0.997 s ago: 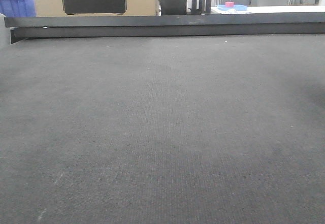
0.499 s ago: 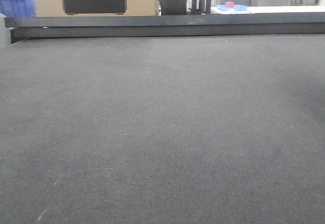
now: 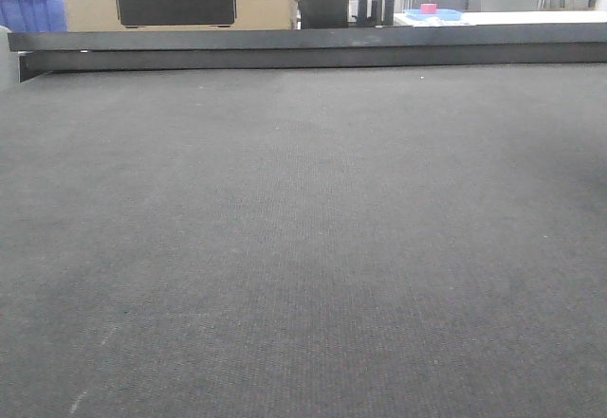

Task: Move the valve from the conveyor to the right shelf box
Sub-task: 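Lift both held valves up off the conveyor belt, then drive the base to the steel shelf of blue boxes, holding both valves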

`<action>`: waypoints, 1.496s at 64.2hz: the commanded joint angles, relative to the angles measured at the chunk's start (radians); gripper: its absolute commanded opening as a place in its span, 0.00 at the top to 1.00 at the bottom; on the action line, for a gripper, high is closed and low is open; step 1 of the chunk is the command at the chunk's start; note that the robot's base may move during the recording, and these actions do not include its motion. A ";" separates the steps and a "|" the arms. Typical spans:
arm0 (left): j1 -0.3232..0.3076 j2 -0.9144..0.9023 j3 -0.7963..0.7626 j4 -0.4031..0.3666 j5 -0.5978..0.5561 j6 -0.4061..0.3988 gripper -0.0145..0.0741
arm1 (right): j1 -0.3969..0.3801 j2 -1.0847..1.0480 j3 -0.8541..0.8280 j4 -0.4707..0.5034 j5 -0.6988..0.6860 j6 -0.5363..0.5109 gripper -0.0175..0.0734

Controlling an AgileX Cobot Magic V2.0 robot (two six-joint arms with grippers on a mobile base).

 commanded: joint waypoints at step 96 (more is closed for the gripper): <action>-0.004 -0.010 -0.006 -0.005 -0.113 -0.007 0.96 | -0.001 -0.011 -0.023 0.005 -0.066 -0.005 0.98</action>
